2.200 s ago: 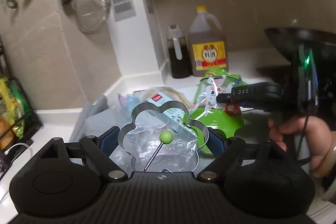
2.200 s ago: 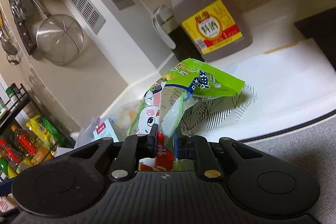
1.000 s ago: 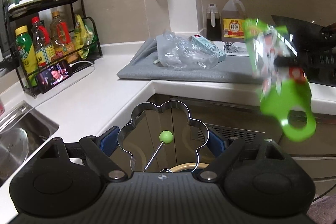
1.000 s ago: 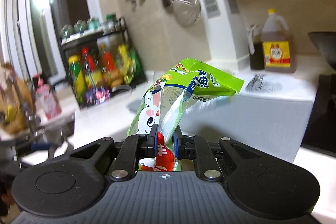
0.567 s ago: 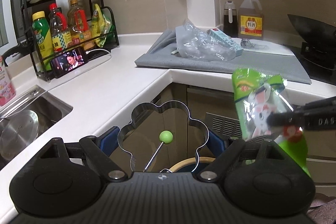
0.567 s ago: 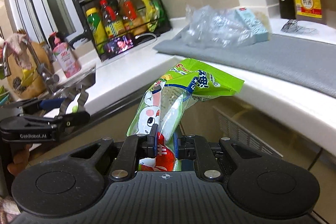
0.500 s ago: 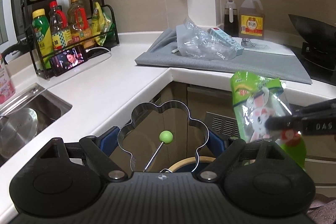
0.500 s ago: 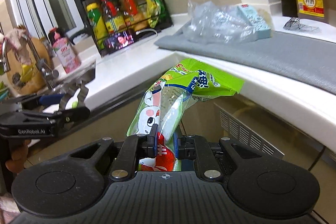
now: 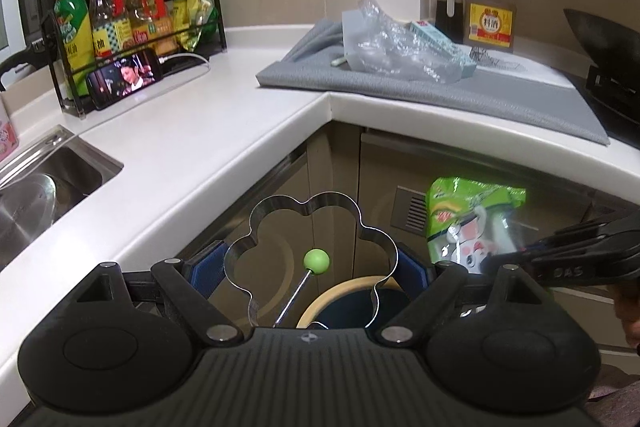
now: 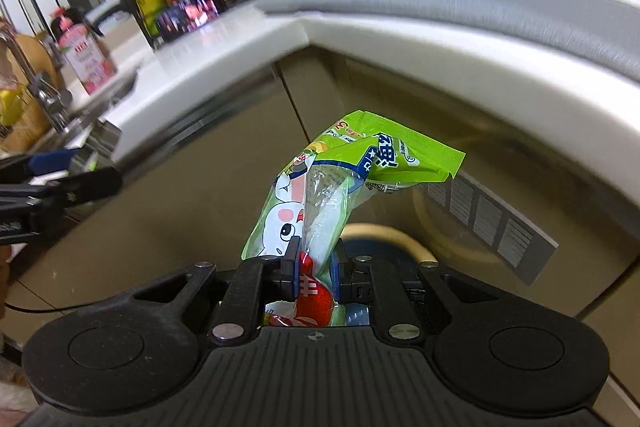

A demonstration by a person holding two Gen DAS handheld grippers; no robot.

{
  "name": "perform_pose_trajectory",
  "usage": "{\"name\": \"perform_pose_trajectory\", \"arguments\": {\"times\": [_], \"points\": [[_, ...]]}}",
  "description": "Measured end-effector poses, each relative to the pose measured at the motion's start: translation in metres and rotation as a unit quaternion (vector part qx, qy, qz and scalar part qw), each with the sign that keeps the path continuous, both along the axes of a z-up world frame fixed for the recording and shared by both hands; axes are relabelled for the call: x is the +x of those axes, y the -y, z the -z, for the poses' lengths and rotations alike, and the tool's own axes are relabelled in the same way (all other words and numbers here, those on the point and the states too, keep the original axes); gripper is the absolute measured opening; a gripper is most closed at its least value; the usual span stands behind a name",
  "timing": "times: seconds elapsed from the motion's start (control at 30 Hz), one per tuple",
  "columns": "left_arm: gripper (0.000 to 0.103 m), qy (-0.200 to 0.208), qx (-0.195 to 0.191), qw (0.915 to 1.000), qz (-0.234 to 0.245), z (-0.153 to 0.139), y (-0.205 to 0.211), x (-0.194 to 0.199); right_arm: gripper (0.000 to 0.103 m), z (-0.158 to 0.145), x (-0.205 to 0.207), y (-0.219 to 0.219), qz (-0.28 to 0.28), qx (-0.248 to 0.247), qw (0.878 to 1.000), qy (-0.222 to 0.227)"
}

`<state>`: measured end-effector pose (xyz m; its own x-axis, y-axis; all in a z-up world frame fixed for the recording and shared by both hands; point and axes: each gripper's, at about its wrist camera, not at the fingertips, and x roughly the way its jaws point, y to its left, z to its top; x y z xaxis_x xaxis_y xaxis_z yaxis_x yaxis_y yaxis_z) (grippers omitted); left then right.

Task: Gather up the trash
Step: 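Carry the snack bag and flower cutter down toward the trash bin with both tools, then open the right tool to drop the snack bag into the bin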

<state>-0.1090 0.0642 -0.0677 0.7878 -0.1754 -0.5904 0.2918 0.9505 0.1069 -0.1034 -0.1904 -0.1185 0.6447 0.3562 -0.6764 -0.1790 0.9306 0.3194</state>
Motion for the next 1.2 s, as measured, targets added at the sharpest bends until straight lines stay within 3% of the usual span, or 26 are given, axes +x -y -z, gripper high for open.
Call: {"name": "perform_pose_trajectory", "arguments": {"times": [0.43,0.83,1.2], "points": [[0.090,-0.064,0.019,0.9978,-0.001,0.027,0.019,0.023,0.016,0.038,0.021,-0.016,-0.015,-0.029,0.998,-0.063],[0.090,-0.151,0.029,0.9881,-0.010,0.064,0.028,0.050,0.016,0.068,0.043,-0.021,-0.015,-0.036,0.993,-0.113],[0.090,-0.181,0.033,0.9827,-0.015,0.085,0.027,0.067,0.016,0.102,0.086,-0.039,-0.023,-0.050,0.985,-0.165]]}}
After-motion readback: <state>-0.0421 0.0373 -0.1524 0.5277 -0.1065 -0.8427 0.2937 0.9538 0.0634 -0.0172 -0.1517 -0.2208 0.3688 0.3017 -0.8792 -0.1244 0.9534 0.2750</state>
